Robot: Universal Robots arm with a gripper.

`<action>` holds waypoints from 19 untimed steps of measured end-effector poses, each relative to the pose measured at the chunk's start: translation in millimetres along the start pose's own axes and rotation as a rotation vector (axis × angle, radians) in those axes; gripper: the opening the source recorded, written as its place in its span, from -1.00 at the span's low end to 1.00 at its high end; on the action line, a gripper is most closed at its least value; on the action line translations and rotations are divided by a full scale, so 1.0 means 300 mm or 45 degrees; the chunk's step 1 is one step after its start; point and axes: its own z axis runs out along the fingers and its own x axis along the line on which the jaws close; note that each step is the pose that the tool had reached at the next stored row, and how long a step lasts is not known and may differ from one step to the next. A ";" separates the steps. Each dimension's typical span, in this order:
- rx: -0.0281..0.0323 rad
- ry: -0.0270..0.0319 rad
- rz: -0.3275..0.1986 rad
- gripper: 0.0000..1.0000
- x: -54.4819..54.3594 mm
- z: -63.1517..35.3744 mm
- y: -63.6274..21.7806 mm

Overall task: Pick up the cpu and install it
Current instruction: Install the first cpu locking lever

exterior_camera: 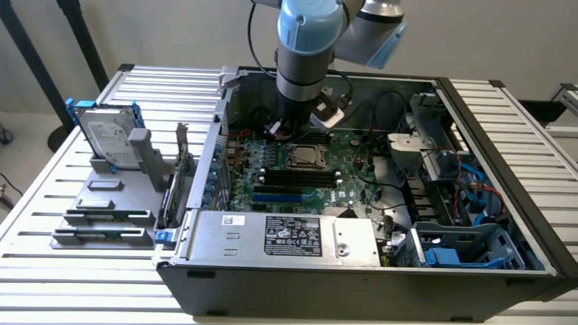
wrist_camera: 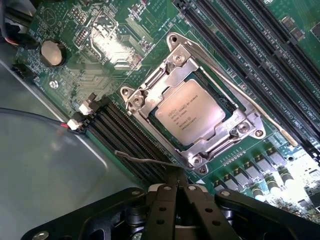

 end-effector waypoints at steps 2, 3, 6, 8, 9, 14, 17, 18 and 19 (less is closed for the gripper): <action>-0.0052 -0.0052 -0.001 -0.79 0.001 0.001 -0.001; -0.0074 -0.0073 -0.001 -0.79 0.002 0.001 -0.002; -0.0123 -0.0121 -0.002 -0.79 0.006 0.003 -0.006; -0.0148 -0.0150 -0.003 -0.79 0.008 0.004 -0.007; -0.0160 -0.0163 -0.004 -0.79 0.009 0.004 -0.008; -0.0208 -0.0224 -0.006 -0.79 0.014 0.006 -0.009; -0.0226 -0.0249 -0.008 -0.79 0.018 0.007 -0.010; -0.0231 -0.0256 -0.009 -0.79 0.020 0.007 -0.010; -0.0233 -0.0263 -0.010 -0.79 0.021 0.008 -0.010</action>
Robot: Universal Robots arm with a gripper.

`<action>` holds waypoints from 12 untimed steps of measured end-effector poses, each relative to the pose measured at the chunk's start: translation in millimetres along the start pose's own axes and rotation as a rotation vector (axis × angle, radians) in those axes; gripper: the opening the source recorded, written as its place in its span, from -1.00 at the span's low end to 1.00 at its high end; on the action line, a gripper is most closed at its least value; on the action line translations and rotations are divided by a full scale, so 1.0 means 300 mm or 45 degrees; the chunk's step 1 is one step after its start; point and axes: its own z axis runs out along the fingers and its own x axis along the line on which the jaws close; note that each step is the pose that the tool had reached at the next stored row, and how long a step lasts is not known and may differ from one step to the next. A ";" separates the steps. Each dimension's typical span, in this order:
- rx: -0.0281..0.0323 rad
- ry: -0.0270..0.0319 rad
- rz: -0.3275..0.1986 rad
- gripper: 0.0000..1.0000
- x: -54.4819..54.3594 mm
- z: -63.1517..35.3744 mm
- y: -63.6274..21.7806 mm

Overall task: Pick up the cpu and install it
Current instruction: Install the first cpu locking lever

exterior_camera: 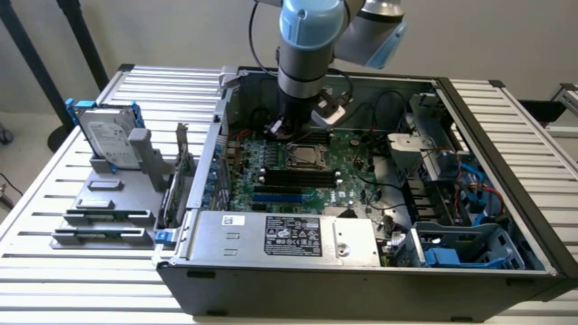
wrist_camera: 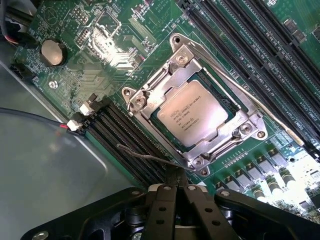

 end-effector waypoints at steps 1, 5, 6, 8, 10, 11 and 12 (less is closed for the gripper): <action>-0.0004 -0.0009 -0.001 -0.79 0.001 0.000 0.000; -0.0019 -0.0037 -0.004 -0.79 0.004 0.000 0.002; -0.0019 -0.0044 -0.005 -0.79 0.004 0.000 0.003; -0.0028 -0.0059 -0.007 -0.79 0.005 0.000 0.003; -0.0050 -0.0084 -0.008 -0.79 0.005 0.000 0.003; -0.0063 -0.0100 -0.008 -0.79 0.005 0.000 0.004; -0.0079 -0.0118 -0.008 -0.79 0.005 0.000 0.004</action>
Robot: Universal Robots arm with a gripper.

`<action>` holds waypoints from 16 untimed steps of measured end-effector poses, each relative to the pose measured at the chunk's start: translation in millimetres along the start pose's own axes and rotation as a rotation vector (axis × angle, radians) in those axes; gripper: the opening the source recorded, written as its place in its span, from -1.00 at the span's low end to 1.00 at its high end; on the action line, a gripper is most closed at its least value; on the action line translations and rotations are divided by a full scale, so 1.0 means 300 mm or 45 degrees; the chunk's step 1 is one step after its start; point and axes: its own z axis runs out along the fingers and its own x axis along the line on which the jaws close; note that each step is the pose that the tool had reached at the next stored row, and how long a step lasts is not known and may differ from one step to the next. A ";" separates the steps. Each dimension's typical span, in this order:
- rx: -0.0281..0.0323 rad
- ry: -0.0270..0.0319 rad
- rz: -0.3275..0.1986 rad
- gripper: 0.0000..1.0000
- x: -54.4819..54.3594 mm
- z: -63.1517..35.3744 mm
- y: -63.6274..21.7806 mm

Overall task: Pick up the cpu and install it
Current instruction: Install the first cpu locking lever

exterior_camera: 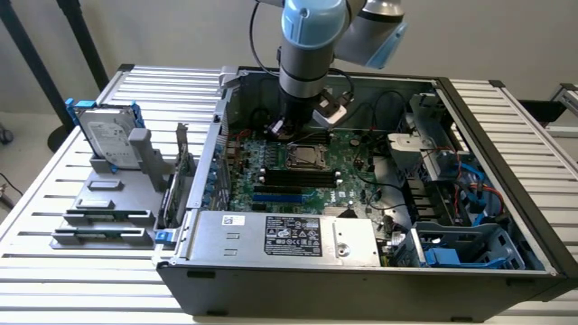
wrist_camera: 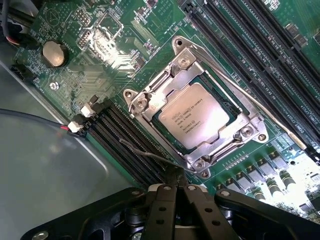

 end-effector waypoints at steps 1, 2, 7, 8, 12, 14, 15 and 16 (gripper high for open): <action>-0.0018 -0.0018 0.000 -0.79 0.000 0.000 0.000; -0.0036 -0.0035 0.000 -0.79 0.000 0.000 0.000; -0.0097 -0.0098 0.000 -0.79 0.002 0.000 0.002; -0.0102 -0.0103 0.000 -0.79 0.003 0.000 0.003; -0.0118 -0.0123 -0.001 -0.79 0.009 0.000 0.007; -0.0127 -0.0135 -0.002 -0.79 0.012 0.000 0.009; -0.0131 -0.0140 -0.002 -0.79 0.013 0.000 0.011; -0.0136 -0.0146 -0.002 -0.79 0.015 0.000 0.012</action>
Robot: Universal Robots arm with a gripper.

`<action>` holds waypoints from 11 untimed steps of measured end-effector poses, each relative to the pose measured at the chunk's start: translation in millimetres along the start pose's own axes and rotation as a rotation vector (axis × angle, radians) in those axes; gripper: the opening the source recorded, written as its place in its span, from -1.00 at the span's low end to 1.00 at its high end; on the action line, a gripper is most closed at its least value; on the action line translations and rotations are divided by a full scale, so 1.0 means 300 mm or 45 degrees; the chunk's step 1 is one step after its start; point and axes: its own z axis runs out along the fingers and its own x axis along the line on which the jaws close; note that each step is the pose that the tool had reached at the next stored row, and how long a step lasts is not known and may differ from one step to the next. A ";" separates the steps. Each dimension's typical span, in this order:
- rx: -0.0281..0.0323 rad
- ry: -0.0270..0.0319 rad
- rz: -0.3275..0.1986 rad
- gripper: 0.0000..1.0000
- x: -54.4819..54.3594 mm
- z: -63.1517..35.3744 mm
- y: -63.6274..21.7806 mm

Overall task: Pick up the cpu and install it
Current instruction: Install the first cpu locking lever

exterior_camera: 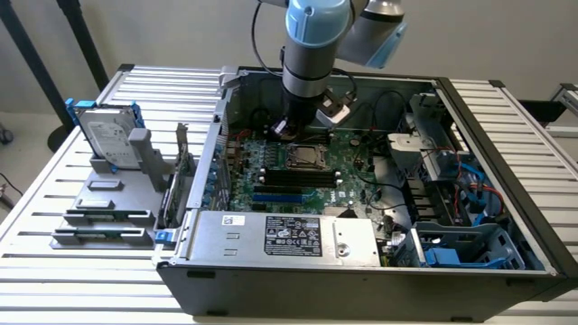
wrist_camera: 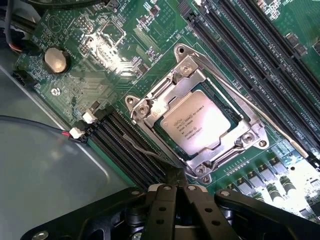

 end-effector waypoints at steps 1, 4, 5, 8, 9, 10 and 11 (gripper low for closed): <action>-0.0005 -0.0007 0.000 -0.79 0.002 0.000 0.001; -0.0022 -0.0027 -0.001 -0.79 0.006 0.000 0.004; -0.0031 -0.0037 -0.001 -0.79 0.007 0.001 0.004; -0.0068 -0.0078 -0.002 -0.79 0.012 0.002 0.002; -0.0078 -0.0089 -0.002 -0.79 0.014 0.002 0.001; -0.0088 -0.0099 -0.002 -0.79 0.015 0.003 0.000; -0.0098 -0.0110 -0.002 -0.79 0.016 0.003 0.000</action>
